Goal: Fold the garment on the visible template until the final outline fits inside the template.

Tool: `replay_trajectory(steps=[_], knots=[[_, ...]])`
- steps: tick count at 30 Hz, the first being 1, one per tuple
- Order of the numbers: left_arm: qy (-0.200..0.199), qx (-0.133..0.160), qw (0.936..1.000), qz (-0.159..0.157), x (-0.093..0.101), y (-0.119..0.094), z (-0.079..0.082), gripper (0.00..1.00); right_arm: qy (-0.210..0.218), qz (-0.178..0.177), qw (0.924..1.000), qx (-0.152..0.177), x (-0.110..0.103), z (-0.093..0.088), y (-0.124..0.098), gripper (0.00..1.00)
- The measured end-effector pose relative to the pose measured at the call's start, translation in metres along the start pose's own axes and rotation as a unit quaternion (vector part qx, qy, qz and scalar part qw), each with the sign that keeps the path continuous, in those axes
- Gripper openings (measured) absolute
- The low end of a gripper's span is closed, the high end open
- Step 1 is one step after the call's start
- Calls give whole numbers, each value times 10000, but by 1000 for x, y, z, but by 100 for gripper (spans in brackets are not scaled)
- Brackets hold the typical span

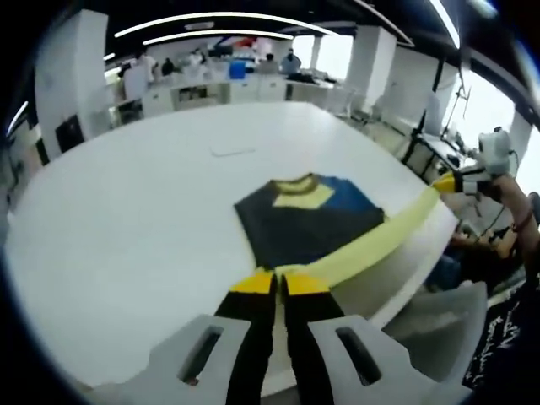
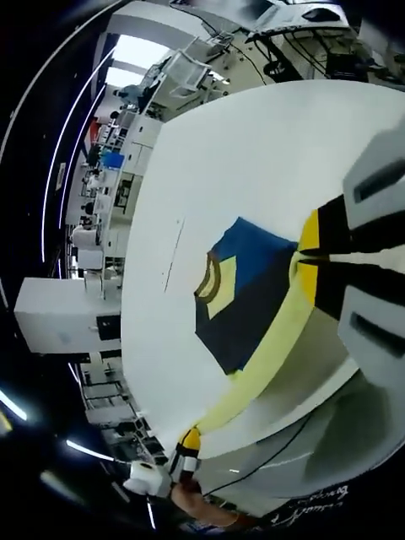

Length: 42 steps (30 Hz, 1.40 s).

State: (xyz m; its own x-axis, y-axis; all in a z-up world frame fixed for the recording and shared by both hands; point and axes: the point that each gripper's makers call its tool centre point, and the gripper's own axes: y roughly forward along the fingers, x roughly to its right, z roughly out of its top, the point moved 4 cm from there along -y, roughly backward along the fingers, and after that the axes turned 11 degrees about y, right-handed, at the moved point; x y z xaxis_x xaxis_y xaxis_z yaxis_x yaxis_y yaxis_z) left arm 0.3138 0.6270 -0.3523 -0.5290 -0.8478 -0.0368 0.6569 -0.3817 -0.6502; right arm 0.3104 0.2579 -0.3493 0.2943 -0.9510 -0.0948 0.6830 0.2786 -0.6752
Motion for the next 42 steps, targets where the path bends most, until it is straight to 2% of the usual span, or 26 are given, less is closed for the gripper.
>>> replay_trajectory(steps=[8, 16, 20, 31, 42], knots=[[-246, 278, 9992, 122, -17, 14, 17, 0, -139, -59, 9998, 95, 9, 25, 19, 0], [-135, 419, 9989, 174, -31, 27, 33, 0, -159, -128, 9996, 217, 17, 44, 37, 0], [-47, 505, 9984, 245, -38, 35, 42, 0, 18, -199, 9988, 449, 22, 56, 46, 0], [-3, 845, 9952, 497, -55, 57, 65, 0, 257, -370, 9968, 662, 33, 75, 73, 0], [-84, 923, 9927, 766, -73, 91, 82, 0, 330, -508, 9952, 772, 44, 92, 98, 0]])
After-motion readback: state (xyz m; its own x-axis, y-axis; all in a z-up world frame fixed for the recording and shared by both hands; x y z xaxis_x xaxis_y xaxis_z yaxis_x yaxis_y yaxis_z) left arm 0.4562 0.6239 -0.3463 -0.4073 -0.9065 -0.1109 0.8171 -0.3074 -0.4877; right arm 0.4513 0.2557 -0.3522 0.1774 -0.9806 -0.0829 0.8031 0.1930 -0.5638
